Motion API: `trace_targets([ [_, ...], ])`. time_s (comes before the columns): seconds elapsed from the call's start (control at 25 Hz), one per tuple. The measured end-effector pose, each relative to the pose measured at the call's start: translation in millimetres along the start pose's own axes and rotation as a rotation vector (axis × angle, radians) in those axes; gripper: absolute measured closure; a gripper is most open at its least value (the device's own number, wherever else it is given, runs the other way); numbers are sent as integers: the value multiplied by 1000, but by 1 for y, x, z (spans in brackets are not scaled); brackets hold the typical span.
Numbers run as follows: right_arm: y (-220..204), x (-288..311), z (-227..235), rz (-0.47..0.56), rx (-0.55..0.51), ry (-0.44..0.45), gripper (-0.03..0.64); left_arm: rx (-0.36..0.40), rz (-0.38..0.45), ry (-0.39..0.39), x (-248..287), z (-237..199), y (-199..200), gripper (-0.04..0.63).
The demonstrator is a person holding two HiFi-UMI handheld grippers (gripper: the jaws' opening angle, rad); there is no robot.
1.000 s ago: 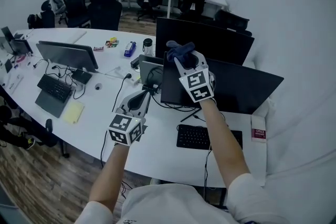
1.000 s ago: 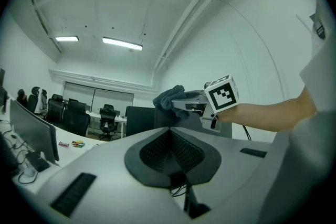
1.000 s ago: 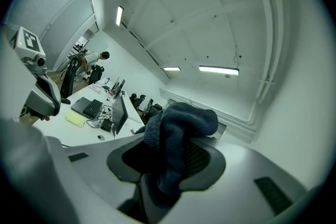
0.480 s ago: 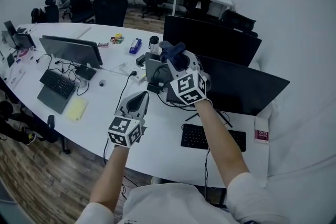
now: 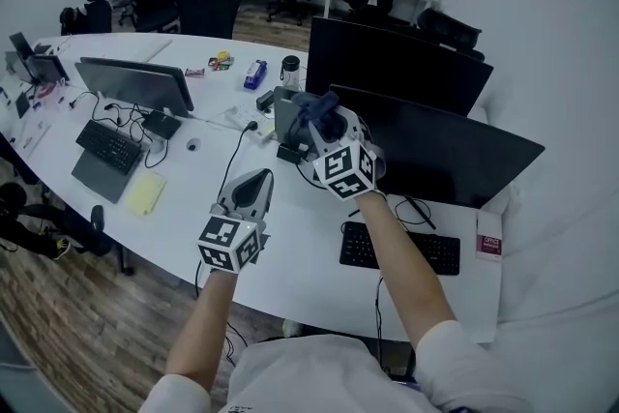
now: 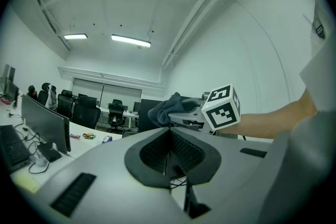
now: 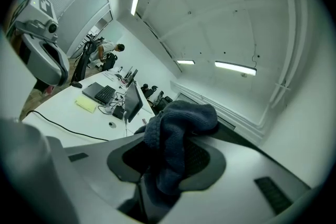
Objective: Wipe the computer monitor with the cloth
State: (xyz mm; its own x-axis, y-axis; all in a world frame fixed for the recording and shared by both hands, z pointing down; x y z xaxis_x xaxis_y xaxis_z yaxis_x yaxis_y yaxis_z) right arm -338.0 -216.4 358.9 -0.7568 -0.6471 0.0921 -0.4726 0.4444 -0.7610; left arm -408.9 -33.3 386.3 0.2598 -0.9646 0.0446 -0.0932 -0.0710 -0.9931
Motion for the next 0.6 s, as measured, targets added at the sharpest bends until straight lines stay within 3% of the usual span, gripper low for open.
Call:
trace_targets([
  [0.6, -72, 1, -59, -125, 57, 69, 465, -45, -61, -24, 12, 2, -35, 591],
])
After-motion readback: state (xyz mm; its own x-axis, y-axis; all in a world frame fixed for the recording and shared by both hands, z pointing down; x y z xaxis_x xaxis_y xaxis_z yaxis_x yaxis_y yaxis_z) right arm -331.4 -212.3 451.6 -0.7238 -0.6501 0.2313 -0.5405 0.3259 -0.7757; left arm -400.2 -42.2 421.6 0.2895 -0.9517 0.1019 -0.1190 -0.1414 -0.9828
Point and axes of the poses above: the fingertips, and each gripper's own axes: x forward along the fingers, z to its right, y out of its top, the point moved 6 cm from there along -x, backward along the fingers, and after that the axes turned 9 degrees about -y, right-handed, at the moved point
